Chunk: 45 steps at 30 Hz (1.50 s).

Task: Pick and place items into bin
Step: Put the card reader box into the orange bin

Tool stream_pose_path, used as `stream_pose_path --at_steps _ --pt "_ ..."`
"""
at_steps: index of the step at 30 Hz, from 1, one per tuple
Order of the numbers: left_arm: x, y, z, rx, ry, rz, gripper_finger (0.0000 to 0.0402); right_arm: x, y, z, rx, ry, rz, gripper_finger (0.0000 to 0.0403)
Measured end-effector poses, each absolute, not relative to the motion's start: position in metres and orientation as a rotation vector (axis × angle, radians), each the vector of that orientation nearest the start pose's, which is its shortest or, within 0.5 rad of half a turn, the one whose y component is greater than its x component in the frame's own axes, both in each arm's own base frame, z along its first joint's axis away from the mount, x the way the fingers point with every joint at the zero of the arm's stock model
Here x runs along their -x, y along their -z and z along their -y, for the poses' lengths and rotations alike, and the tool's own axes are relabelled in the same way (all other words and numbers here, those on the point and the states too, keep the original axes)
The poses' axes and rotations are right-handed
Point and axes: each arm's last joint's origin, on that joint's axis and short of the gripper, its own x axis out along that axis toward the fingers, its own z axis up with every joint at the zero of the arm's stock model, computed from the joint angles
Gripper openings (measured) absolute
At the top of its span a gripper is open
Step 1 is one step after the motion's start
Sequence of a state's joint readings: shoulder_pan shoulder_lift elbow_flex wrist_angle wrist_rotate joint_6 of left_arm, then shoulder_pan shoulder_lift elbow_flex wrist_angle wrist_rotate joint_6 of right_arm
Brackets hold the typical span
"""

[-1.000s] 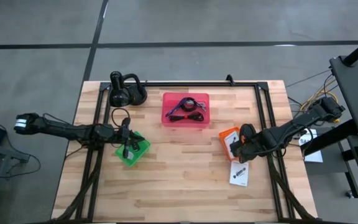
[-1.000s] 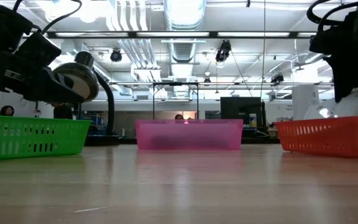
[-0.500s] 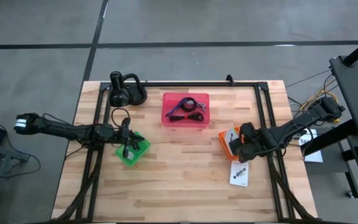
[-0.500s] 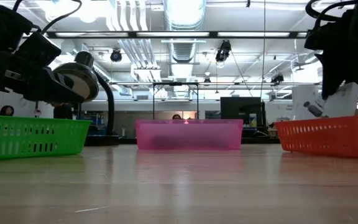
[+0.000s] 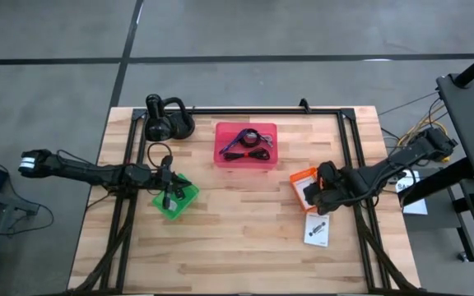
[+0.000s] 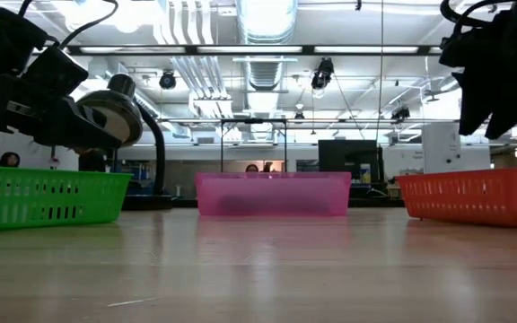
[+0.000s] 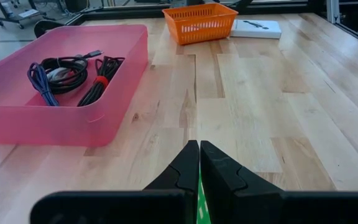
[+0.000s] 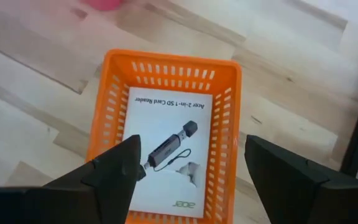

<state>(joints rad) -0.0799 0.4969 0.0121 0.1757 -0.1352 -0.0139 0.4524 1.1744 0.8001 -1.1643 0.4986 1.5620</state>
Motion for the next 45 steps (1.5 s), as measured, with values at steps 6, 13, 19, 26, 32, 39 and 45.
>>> stream_pose_path --at_steps 6,13,19,26,32,39,45 --pt "-0.124 -0.139 0.006 -0.019 -0.057 -0.307 0.0 -0.168 -0.235 -0.069 -0.526 0.838 -0.933 0.0274" --pt "-0.124 -0.139 0.006 -0.018 -0.057 -0.307 0.0 -0.183 -0.246 -0.093 -0.443 0.546 -0.863 0.0258" --pt "-0.124 -0.139 0.006 -0.013 -0.058 -0.307 0.0 -0.176 -0.241 -0.124 -0.388 0.337 -0.96 0.0247" --pt "-0.124 -0.139 0.006 -0.013 -0.058 -0.306 0.0 -0.164 -0.219 -0.161 -0.31 0.19 -1.12 0.0246" --pt "-0.124 -0.139 0.006 -0.013 -0.058 -0.306 0.0 -0.165 -0.191 -0.178 -0.193 0.214 -1.204 0.027" --pt "-0.124 -0.139 0.006 -0.013 -0.059 -0.306 0.0 -0.168 -0.169 -0.184 -0.202 0.284 -1.311 0.0356" --pt "-0.125 -0.14 0.006 -0.014 -0.067 -0.298 0.0 -0.168 -0.16 -0.186 -0.255 0.317 -1.41 0.0397"
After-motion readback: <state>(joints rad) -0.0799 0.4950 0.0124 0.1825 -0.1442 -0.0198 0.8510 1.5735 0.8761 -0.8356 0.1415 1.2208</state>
